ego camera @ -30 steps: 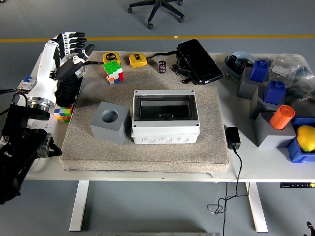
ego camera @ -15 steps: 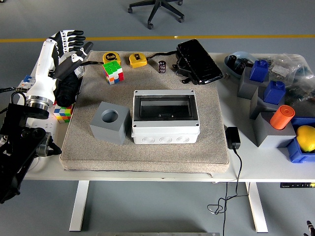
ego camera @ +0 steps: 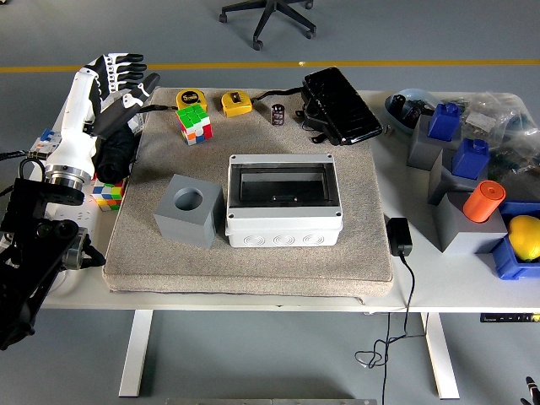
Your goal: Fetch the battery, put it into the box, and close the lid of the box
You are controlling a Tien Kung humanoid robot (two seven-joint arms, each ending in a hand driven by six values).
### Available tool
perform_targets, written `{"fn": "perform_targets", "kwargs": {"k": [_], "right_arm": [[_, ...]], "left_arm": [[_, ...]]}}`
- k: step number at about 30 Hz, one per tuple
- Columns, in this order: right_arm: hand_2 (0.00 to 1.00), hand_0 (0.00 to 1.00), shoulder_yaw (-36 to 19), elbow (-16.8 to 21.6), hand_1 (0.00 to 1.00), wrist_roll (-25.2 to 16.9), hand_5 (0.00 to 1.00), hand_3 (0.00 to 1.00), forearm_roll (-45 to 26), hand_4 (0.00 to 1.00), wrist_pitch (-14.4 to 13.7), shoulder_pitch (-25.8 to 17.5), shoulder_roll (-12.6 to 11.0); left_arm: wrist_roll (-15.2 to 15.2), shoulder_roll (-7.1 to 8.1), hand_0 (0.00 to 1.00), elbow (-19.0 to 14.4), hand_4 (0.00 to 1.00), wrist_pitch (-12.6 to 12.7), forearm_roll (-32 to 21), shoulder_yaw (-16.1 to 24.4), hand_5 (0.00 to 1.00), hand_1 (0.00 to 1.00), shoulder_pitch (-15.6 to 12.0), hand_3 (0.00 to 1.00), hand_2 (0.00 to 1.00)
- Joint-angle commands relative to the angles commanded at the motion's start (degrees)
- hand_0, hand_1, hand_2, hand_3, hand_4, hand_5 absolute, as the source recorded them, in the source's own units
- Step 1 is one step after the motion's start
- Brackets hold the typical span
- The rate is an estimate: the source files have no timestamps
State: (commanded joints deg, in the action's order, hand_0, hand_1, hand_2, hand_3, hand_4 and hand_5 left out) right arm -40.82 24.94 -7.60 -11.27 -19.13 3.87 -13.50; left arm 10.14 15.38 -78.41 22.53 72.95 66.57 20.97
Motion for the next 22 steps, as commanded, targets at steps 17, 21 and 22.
{"fn": "perform_targets", "kwargs": {"k": [17,21,22], "right_arm": [[0.615,0.594,0.4,-0.1,0.605,0.1,0.542,0.555,0.0,0.964,0.0,0.0,0.2],[0.615,0.594,2.6,-0.2,0.605,0.3,0.542,0.555,-0.5,0.964,0.7,1.8,0.4],[0.615,0.594,3.2,-0.3,0.605,0.5,0.542,0.555,-0.6,0.964,0.9,2.0,0.4]], "left_arm": [[0.0,-0.09,0.576,-0.1,0.963,-0.1,0.0,0.8,0.597,0.668,-0.1,0.666,0.654],[0.1,0.68,0.576,0.3,0.963,-0.1,-0.1,0.1,0.597,0.668,2.4,0.666,0.654],[0.2,0.94,0.576,0.3,0.963,-0.1,0.0,0.0,0.597,0.668,2.7,0.666,0.654]]}}
